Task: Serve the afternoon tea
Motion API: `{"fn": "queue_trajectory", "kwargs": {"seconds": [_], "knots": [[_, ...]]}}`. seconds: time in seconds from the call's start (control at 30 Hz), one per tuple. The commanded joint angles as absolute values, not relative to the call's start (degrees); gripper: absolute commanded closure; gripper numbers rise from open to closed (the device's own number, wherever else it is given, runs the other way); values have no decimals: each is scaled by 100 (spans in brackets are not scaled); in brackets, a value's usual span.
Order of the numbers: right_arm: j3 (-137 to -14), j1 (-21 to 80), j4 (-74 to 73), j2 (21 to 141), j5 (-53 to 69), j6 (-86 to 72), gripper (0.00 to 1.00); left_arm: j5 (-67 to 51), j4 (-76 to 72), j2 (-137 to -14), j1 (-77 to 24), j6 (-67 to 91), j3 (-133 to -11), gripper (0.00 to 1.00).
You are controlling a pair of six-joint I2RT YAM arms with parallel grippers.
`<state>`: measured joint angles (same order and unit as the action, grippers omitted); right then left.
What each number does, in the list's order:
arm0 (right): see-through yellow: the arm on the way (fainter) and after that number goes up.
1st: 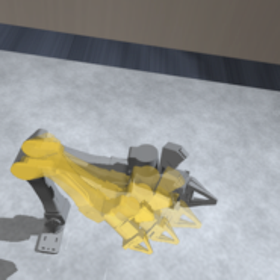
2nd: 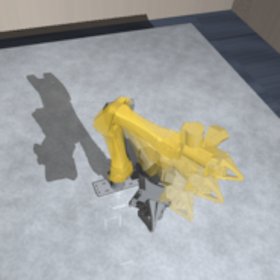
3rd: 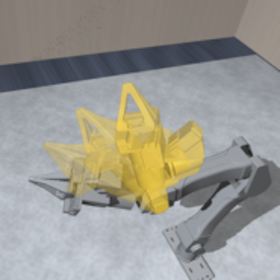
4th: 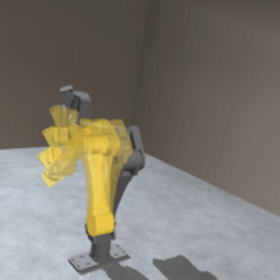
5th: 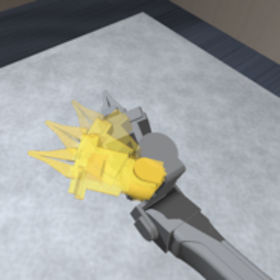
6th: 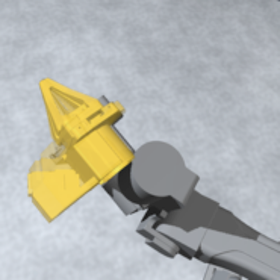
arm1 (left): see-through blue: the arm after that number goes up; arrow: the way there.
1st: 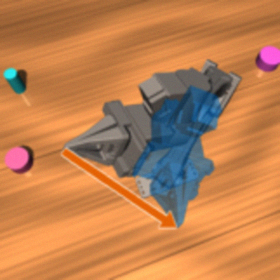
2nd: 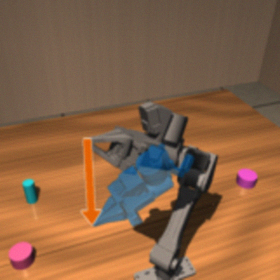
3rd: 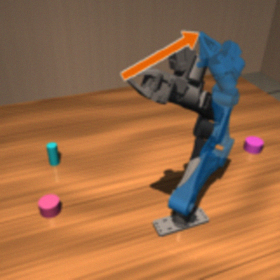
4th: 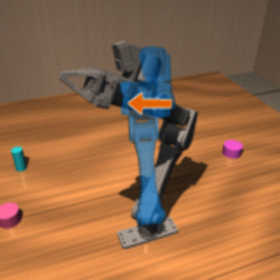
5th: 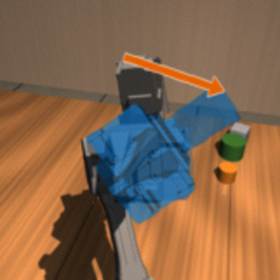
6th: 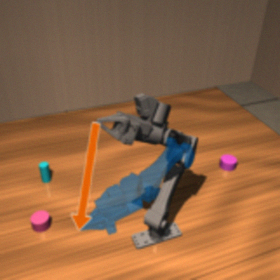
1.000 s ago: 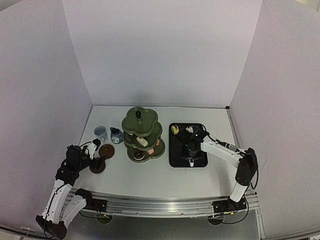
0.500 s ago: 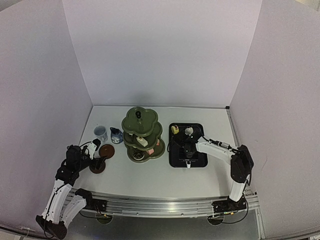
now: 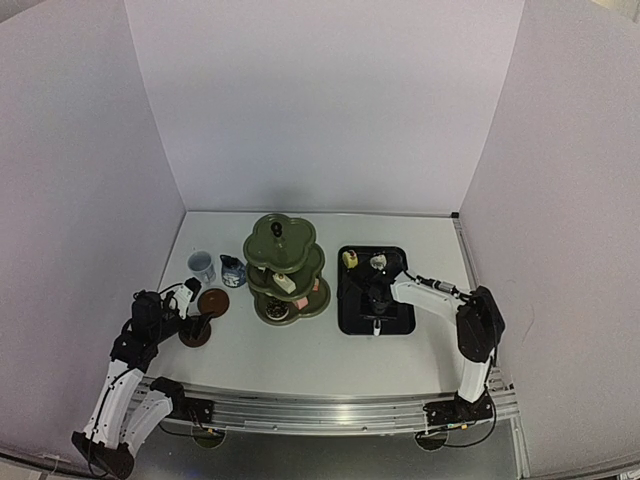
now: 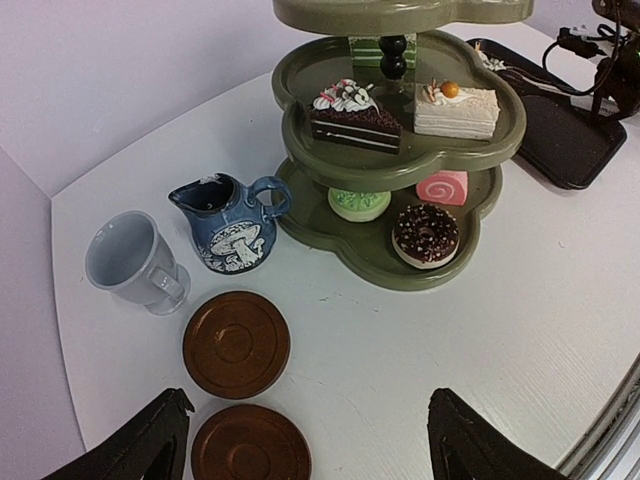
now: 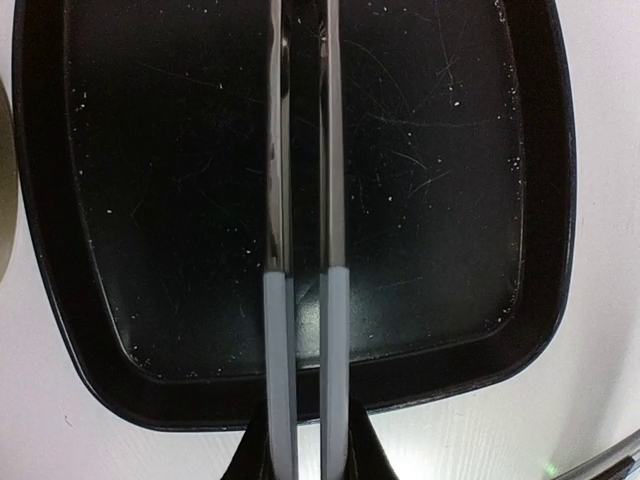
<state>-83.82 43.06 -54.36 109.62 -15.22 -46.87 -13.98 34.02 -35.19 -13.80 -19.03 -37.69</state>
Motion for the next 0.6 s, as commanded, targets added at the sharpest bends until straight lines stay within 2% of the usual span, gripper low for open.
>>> {"fn": "queue_trajectory", "kwargs": {"seconds": [0.0,0.17,0.33,0.57], "knots": [[-8066,4286,-5469,10441,-1620,-4768,100,-1512,3306,-3444,-1340,-1883,-3779,18],[-7818,4451,-5538,9449,-1538,-4350,100,-1520,3296,-3425,-1345,-1885,-3771,17],[-8092,4539,-6106,8519,-1844,-4094,100,-1538,3296,-3412,-1345,-1886,-3771,18],[-9858,4840,-6450,8528,-1867,-2974,100,-1559,3291,-3385,-1337,-1886,-3770,18]]}}
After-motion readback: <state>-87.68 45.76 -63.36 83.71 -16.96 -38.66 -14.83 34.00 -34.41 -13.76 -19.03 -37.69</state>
